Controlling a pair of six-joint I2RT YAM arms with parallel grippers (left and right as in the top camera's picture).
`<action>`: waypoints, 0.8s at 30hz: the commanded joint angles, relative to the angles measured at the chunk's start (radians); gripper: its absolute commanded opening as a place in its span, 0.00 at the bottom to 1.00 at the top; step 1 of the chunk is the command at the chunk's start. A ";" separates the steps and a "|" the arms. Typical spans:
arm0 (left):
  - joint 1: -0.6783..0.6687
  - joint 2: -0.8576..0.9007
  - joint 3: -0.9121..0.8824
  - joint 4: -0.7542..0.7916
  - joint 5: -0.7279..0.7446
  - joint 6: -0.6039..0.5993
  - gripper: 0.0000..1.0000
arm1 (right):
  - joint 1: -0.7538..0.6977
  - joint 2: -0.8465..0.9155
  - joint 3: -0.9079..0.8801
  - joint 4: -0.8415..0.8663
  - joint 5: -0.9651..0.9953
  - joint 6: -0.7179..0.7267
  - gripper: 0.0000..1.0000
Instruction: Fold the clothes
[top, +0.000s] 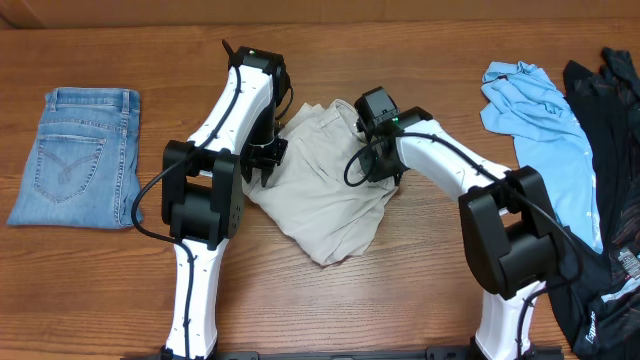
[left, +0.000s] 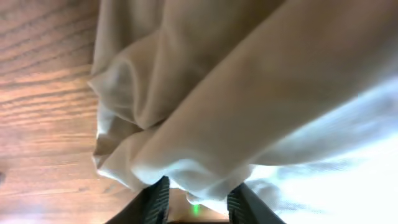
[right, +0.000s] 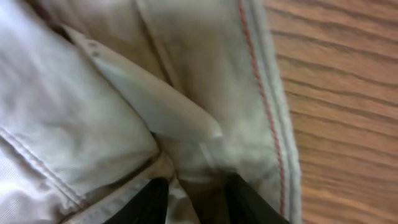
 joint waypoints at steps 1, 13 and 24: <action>-0.002 -0.054 0.012 0.032 0.003 -0.016 0.40 | -0.027 -0.026 0.077 -0.036 0.093 0.065 0.36; -0.010 -0.264 0.011 0.431 0.110 0.186 0.92 | -0.027 -0.249 0.111 -0.101 -0.078 0.067 0.45; -0.006 -0.080 0.011 0.553 0.289 0.457 1.00 | -0.027 -0.248 0.109 -0.161 -0.078 0.070 0.45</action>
